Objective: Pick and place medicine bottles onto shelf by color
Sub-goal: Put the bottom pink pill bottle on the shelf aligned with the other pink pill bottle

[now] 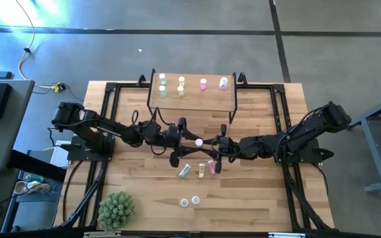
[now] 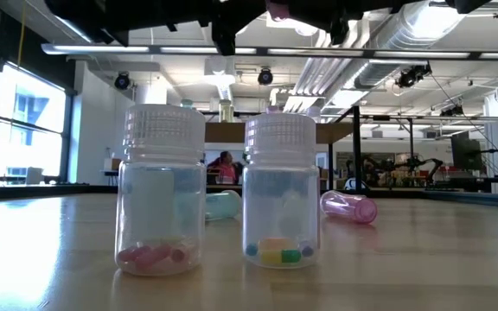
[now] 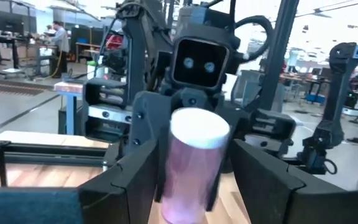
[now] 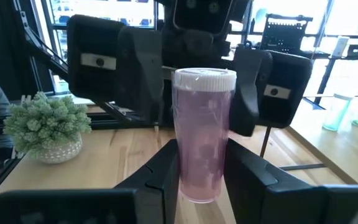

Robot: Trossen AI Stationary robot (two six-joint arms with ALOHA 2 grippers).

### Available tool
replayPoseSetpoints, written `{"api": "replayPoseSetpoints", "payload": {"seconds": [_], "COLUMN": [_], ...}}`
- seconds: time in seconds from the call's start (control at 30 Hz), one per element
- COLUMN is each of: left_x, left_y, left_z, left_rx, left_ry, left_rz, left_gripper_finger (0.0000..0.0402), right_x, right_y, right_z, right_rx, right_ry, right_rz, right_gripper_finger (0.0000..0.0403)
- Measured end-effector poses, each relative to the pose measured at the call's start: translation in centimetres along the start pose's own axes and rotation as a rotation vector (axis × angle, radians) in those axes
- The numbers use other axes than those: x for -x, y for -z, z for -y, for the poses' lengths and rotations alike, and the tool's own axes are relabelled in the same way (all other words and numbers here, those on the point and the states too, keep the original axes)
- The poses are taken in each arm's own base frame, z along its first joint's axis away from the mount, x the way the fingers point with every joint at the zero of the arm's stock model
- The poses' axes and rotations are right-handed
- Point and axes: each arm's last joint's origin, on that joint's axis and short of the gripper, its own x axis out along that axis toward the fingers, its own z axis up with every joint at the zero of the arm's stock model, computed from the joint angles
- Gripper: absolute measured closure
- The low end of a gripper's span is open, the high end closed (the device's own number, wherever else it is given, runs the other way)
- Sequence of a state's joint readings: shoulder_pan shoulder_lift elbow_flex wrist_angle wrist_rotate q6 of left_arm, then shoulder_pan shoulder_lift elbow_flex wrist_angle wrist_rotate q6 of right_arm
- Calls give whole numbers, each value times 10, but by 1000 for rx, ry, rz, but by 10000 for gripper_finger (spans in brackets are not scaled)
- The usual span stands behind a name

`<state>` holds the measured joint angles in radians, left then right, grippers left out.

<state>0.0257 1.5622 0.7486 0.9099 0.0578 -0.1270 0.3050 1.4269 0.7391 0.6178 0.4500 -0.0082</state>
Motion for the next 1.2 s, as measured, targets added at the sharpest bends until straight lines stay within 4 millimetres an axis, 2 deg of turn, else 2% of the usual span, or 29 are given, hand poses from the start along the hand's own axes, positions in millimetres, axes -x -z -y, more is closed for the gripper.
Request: {"api": "replayPoseSetpoints", "payload": {"seconds": [0.33, 0.77, 1.2], "left_x": [0, 0, 0], "left_y": [1, 1, 4], "left_z": [-1, -3, -3], "left_rx": [0, -35, -33], "left_ry": [-1, -5, -7], "left_rz": [-7, -18, -40], "left_gripper_finger": [218, 315, 312], "right_x": [0, -2, -2], "right_y": [0, 0, 3], "right_z": [0, 5, 5], "right_rx": [-3, -5, 8], "right_ry": [1, 12, 13], "right_rz": [6, 5, -24], "right_gripper_finger": [307, 307, 296]}}
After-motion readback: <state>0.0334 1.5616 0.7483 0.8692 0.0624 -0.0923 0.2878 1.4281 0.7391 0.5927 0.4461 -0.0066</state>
